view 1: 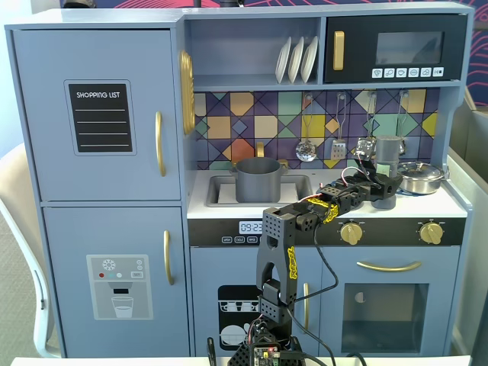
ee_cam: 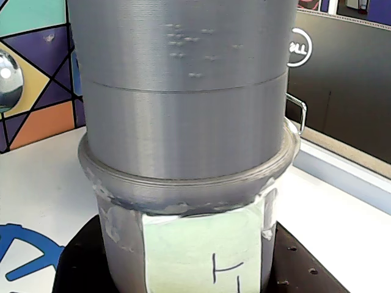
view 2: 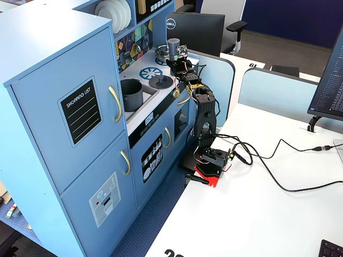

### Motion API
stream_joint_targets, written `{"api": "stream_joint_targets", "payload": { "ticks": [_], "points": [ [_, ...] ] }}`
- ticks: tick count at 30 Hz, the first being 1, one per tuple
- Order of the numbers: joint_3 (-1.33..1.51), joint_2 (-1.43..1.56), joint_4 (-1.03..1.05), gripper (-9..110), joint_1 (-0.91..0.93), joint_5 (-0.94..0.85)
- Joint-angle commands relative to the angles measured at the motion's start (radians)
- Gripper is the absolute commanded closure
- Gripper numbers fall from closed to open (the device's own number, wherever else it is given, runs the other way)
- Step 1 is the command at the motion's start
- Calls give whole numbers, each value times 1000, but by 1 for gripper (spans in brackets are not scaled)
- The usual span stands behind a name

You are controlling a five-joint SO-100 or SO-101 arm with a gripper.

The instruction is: Put salt in the gray recipient

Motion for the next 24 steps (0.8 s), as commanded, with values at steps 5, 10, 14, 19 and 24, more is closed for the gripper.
{"api": "stream_joint_targets", "payload": {
  "ticks": [5, 10, 14, 19, 24],
  "points": [
    [23, 49, -20, 87, -9, -14],
    [23, 54, -28, 65, -2, 20],
    [28, 61, -43, 52, 9, 46],
    [28, 74, -54, 48, 18, 46],
    [32, 118, -37, 47, 28, 46]
  ]
}}
